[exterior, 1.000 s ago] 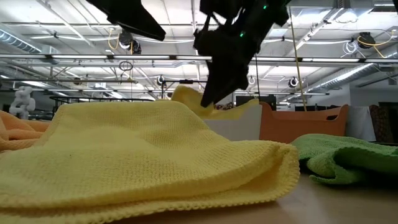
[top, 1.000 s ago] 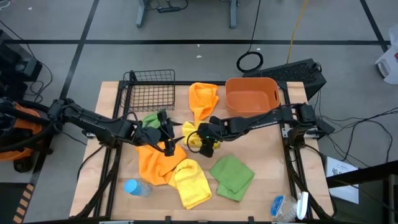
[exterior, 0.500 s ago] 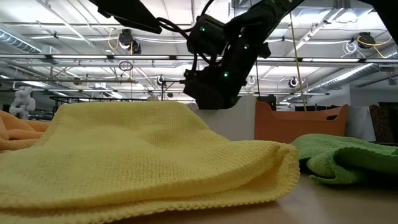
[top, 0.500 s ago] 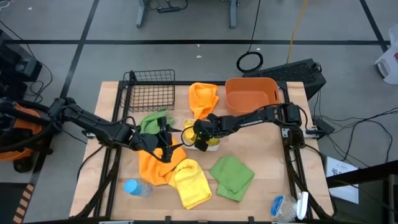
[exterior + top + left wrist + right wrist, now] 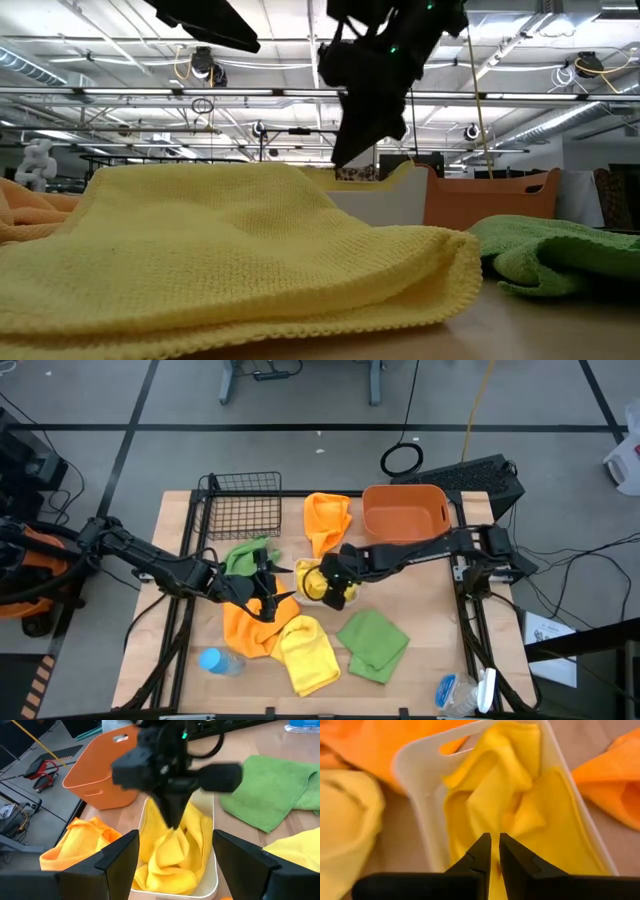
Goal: Sort microfiber towel by color & place in baskets
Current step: Put the top yellow microfiber towel into the white bin
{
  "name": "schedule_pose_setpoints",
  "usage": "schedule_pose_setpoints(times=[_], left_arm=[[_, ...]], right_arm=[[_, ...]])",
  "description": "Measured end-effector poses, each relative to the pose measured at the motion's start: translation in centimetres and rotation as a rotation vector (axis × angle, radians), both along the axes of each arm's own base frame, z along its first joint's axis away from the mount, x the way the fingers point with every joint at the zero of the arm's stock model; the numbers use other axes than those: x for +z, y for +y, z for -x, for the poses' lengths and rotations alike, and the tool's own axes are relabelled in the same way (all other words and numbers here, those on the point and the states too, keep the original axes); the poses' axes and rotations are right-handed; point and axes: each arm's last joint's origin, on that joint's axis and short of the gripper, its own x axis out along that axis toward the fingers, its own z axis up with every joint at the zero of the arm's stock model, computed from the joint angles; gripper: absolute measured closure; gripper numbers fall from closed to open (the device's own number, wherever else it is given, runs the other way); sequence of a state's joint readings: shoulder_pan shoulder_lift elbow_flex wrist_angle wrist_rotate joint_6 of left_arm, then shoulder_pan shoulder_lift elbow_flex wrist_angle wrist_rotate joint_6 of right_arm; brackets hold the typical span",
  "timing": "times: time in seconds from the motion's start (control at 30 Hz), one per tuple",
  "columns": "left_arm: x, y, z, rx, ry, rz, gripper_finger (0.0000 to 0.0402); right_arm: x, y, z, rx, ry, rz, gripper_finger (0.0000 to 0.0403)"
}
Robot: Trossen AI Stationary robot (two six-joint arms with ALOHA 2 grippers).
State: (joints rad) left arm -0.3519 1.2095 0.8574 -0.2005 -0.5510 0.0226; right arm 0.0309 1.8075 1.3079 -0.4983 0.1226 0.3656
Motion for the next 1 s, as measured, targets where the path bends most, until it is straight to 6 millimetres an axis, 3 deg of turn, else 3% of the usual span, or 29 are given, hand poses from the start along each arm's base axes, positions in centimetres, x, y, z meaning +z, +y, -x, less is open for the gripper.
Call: schedule_pose_setpoints(times=[0.2,0.67,0.83,1.0], left_arm=[[0.0,0.0,0.0,0.008,-0.005,0.013,0.0143],[0.1,0.0,0.0,0.010,-0.013,0.017,0.0143],[0.1,0.0,0.0,0.010,-0.012,0.017,0.0143],[0.1,0.0,0.0,0.010,-0.012,0.017,0.0143]], right_arm=[[-0.1,0.7,1.6,0.012,0.147,0.084,0.0371],[-6.1,0.7,0.3,0.044,0.335,0.170,0.0392],[-5.9,0.7,0.3,0.044,0.329,0.172,0.0401],[-4.2,0.6,0.6,0.040,0.282,0.171,0.0399]])
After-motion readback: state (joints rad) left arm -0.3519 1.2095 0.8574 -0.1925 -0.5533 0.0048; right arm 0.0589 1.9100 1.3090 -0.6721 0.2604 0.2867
